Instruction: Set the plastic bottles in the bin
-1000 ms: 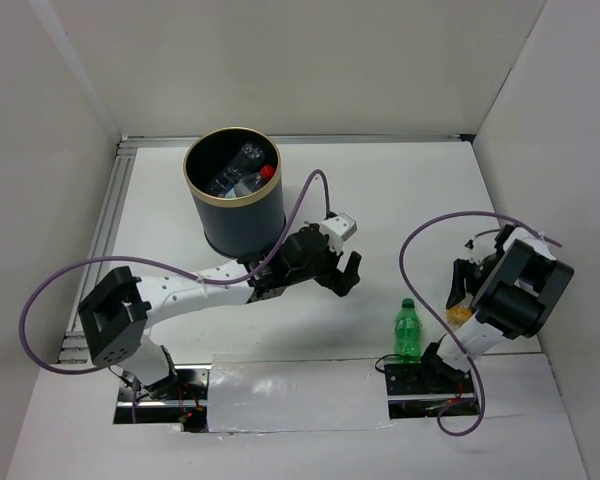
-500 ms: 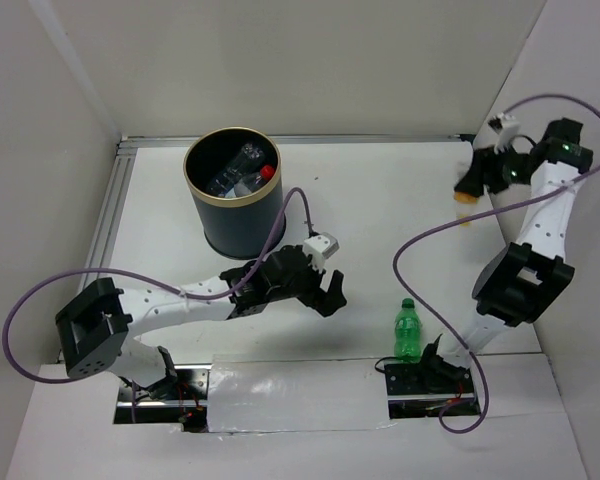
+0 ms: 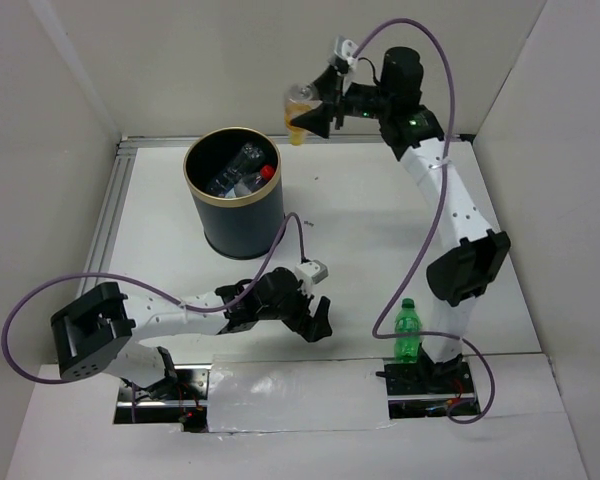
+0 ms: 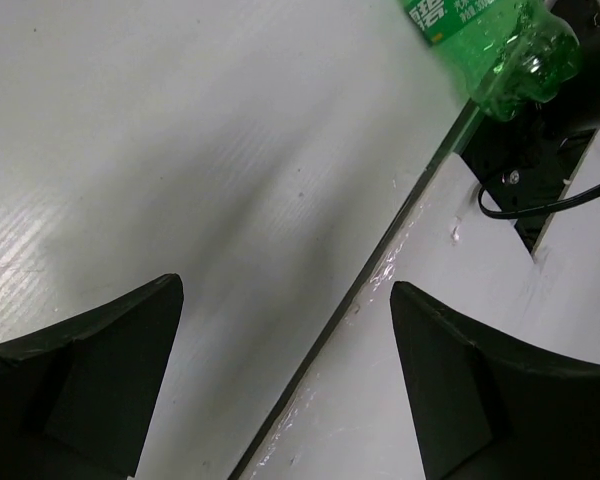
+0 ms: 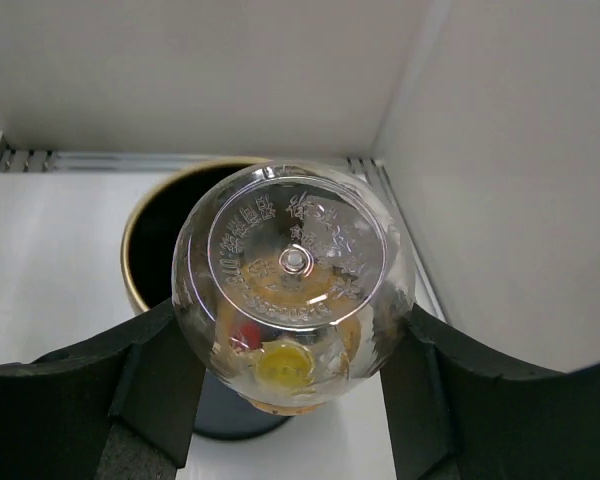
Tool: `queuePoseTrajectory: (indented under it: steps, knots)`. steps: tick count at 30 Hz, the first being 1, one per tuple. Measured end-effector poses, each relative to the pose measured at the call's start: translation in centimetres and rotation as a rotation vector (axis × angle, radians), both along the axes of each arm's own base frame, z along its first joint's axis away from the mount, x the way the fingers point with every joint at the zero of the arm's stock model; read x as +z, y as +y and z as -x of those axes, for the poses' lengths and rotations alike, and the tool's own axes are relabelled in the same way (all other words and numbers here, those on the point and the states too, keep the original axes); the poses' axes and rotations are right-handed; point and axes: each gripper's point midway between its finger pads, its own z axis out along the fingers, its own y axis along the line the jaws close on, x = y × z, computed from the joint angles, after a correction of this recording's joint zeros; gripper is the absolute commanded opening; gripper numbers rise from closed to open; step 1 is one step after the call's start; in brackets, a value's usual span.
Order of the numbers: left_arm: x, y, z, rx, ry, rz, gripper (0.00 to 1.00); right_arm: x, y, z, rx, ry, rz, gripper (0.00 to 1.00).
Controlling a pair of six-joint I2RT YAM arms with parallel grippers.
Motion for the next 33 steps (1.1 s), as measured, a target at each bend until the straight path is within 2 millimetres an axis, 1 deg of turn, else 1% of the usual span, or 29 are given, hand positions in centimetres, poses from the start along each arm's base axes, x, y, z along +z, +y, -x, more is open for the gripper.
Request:
queuePoseTrajectory:
  steps: [3, 4, 5, 7, 8, 9, 10, 11, 12, 13, 14, 16, 17, 18, 19, 20, 21, 23, 24, 26, 27, 28, 29, 30, 31, 33]
  knots:
    - [-0.1, 0.2, 0.5, -0.008, -0.003, 0.006, 0.97, 1.7, 3.3, 0.5, 0.055, -0.034, -0.040, 0.14]
    - [0.1, 0.2, 0.6, -0.011, -0.007, 0.013, 0.97, 2.4, 4.0, 0.4, 0.060, -0.039, -0.058, 0.21]
    - [0.2, 0.2, 0.6, -0.012, -0.010, 0.019, 0.97, 2.6, 5.3, 0.4, 0.082, -0.051, -0.067, 0.29]
    - [0.6, 0.0, 0.5, -0.012, -0.019, 0.033, 0.98, 2.2, 7.4, 0.2, 0.116, -0.028, -0.083, 0.46]
    - [0.7, -0.1, 0.5, -0.012, -0.025, 0.038, 0.99, 1.7, 8.2, 0.0, 0.128, -0.011, -0.088, 0.69]
    - [0.8, -0.1, 0.4, -0.012, -0.027, 0.039, 0.99, 0.8, 9.2, -0.2, 0.143, 0.021, -0.092, 0.78]
    - [0.9, -0.2, 0.4, -0.013, -0.029, 0.039, 0.99, -0.2, 10.1, -0.5, 0.156, 0.058, -0.094, 0.93]
    - [1.0, -0.5, 0.2, -0.014, -0.031, 0.039, 0.99, -1.6, 10.8, -0.8, 0.167, 0.107, -0.092, 1.00]
    - [1.2, -1.0, -0.1, -0.018, -0.036, 0.041, 0.99, -2.9, 11.5, -1.1, 0.176, 0.147, -0.087, 1.00]
    - [1.7, -2.2, -0.6, -0.032, -0.046, 0.049, 0.99, -4.2, 12.1, -1.5, 0.181, 0.179, -0.078, 1.00]
    - [1.8, -2.4, -0.7, -0.034, -0.049, 0.052, 0.99, -5.5, 12.6, -1.9, 0.179, 0.211, -0.070, 1.00]
    - [2.5, -4.4, -1.8, -0.040, -0.044, 0.067, 0.99, -7.4, 12.5, -3.0, 0.131, 0.278, -0.044, 1.00]
    - [2.9, -5.7, -2.4, -0.046, -0.046, 0.082, 0.99, -8.3, 11.8, -4.0, 0.079, 0.314, -0.032, 1.00]
    - [3.1, -6.9, -3.0, -0.052, -0.044, 0.093, 0.99, -8.5, 10.8, -4.8, 0.035, 0.331, -0.026, 1.00]
    - [3.5, -8.5, -3.6, -0.064, -0.041, 0.111, 0.99, -8.8, 9.0, -5.8, -0.025, 0.354, -0.018, 0.98]
    - [3.7, -9.8, -4.1, -0.075, -0.036, 0.122, 0.99, -9.1, 6.3, -6.7, -0.088, 0.379, -0.012, 0.86]
    - [3.7, -10.9, -4.6, -0.084, -0.033, 0.133, 0.99, -9.3, 3.4, -7.3, -0.149, 0.400, -0.005, 0.77]
    - [3.6, -13.1, -5.1, -0.103, -0.008, 0.157, 0.99, -9.7, -4.4, -8.3, -0.301, 0.454, -0.005, 0.55]
    - [3.1, -14.0, -5.2, -0.115, 0.010, 0.162, 0.99, -9.9, -9.4, -8.5, -0.390, 0.475, -0.014, 0.49]
    - [2.0, -15.3, -5.1, -0.134, 0.055, 0.163, 0.99, -10.1, -17.8, -7.6, -0.550, 0.508, -0.039, 0.49]
    - [1.5, -16.0, -5.0, -0.142, 0.082, 0.165, 0.99, -10.2, -21.6, -6.7, -0.630, 0.520, -0.056, 0.49]
    - [0.7, -16.6, -4.8, -0.152, 0.106, 0.161, 0.99, -10.5, -24.1, -5.4, -0.687, 0.533, -0.065, 0.50]
    - [0.0, -17.1, -4.6, -0.159, 0.133, 0.158, 0.99, -10.8, -26.0, -3.6, -0.733, 0.548, -0.073, 0.52]
    - [-0.7, -17.3, -4.3, -0.167, 0.154, 0.149, 0.99, -10.8, -26.9, -2.1, -0.756, 0.547, -0.077, 0.53]
    - [-1.4, -17.5, -3.9, -0.177, 0.178, 0.135, 0.99, -10.9, -26.9, -0.7, -0.759, 0.541, -0.076, 0.53]
    - [-2.2, -18.0, -3.0, -0.195, 0.218, 0.115, 0.99, -11.1, -26.1, 2.0, -0.738, 0.539, -0.074, 0.54]
